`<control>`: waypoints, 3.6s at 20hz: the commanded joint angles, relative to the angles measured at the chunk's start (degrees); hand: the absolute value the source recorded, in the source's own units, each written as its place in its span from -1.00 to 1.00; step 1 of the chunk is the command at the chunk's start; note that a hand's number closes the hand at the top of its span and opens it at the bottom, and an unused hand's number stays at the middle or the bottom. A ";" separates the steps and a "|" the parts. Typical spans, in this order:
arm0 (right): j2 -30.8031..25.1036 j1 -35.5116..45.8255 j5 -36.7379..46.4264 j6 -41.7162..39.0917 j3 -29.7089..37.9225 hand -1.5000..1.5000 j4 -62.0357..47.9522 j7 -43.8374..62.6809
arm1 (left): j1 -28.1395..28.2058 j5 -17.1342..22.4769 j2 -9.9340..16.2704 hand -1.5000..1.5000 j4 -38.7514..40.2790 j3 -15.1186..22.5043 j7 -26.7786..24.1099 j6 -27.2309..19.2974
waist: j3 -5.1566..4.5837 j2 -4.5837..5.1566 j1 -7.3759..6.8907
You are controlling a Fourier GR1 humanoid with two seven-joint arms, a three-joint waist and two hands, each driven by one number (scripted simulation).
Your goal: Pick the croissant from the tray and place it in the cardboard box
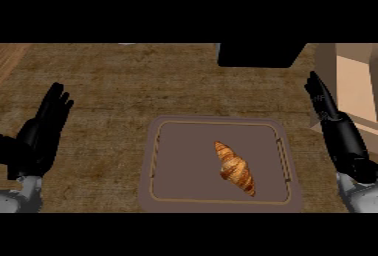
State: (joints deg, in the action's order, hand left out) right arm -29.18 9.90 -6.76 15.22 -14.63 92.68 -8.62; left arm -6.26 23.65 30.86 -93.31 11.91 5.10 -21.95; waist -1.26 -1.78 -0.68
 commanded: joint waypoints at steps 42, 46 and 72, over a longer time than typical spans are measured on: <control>15.01 -53.45 58.23 4.97 -5.46 -1.00 34.59 -6.16 | -4.71 -19.63 -4.90 0.00 21.51 6.56 -8.92 8.78 | 1.16 1.94 0.77; 16.08 -48.72 61.94 0.79 -5.84 -1.00 30.11 -1.09 | -3.12 -18.18 -1.37 0.00 17.34 3.14 -7.48 12.63 | 1.22 1.78 0.34; 22.79 -27.94 69.31 -4.32 -7.30 -1.00 17.38 8.77 | 2.48 -29.58 -11.55 0.00 13.96 -3.39 -7.06 16.22 | 1.26 1.73 0.62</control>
State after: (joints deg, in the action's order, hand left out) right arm -7.07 -20.56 61.96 12.54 -22.06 110.67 -1.79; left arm -7.58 -4.07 21.02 -76.19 8.50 -2.05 -5.19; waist 0.01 -0.03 0.06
